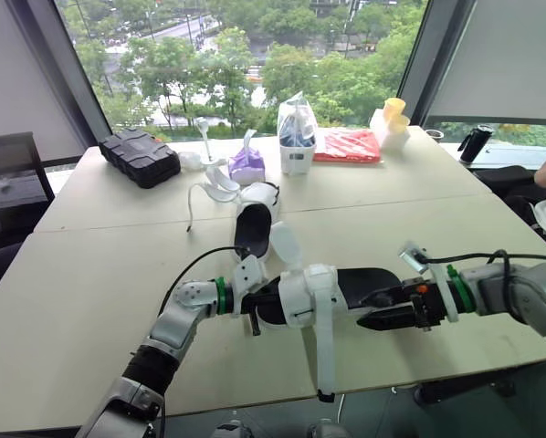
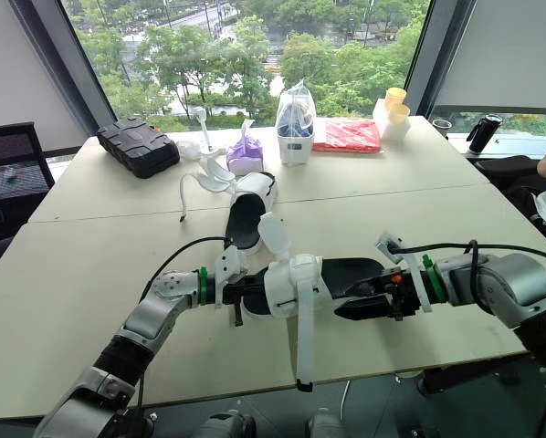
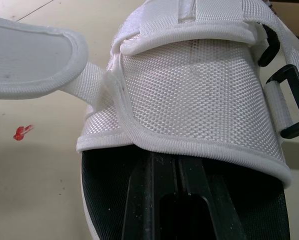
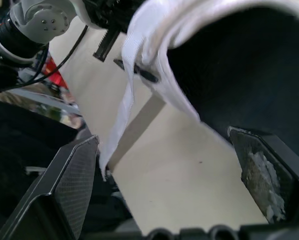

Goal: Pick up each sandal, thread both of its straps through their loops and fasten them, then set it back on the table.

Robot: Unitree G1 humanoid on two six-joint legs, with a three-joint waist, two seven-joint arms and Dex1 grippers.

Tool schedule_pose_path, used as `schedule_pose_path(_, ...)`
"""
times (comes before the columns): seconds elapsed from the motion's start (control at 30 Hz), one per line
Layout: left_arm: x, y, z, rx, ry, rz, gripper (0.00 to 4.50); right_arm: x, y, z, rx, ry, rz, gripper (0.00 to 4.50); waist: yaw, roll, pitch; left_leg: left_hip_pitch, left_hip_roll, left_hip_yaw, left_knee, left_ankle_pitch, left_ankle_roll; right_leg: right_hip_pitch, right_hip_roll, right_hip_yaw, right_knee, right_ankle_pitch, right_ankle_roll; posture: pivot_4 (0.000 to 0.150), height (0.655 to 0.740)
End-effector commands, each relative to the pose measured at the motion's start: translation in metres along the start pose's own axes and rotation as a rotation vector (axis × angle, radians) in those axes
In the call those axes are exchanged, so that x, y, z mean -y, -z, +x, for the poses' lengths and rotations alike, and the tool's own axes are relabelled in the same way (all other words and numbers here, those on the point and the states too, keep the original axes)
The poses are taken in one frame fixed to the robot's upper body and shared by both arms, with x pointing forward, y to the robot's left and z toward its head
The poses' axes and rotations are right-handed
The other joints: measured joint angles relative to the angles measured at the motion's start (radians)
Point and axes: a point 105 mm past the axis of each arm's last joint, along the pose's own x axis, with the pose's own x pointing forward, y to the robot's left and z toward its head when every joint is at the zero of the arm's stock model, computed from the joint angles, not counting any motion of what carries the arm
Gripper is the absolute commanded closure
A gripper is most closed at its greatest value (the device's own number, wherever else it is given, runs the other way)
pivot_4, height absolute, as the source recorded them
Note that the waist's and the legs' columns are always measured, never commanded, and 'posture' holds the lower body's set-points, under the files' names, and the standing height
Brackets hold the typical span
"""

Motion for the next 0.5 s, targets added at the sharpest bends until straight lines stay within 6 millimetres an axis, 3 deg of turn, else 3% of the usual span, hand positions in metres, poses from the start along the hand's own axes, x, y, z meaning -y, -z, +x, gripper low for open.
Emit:
schedule_pose_path(0.03,0.005,0.031,-0.006,-0.104,-0.007,-0.078,4.50,-0.011,0.001,0.006,-0.010,-0.028,0.033,0.01,0.002,0.000,0.000,0.000,0.000,0.000,0.000,0.000,0.000,0.000,0.000,0.000,0.000,0.000,0.000,0.150,0.7400)
schedule_pose_path(0.33,0.007,0.032,-0.005,-0.103,-0.004,-0.082,4.50,-0.035,0.008,0.033,-0.012,-0.131,0.107,0.01,0.003,-0.001,0.000,0.000,0.000,0.000,0.001,0.000,0.000,0.001,0.000,-0.001,0.000,0.001,0.002,0.150,0.7400)
schedule_pose_path(0.5,0.009,0.032,-0.004,-0.101,-0.001,-0.086,4.50,-0.036,0.007,0.041,-0.001,-0.119,0.104,0.01,0.002,-0.001,0.000,0.000,0.000,-0.001,0.002,0.000,0.000,0.002,0.000,-0.001,-0.001,0.002,0.003,0.150,0.7400)
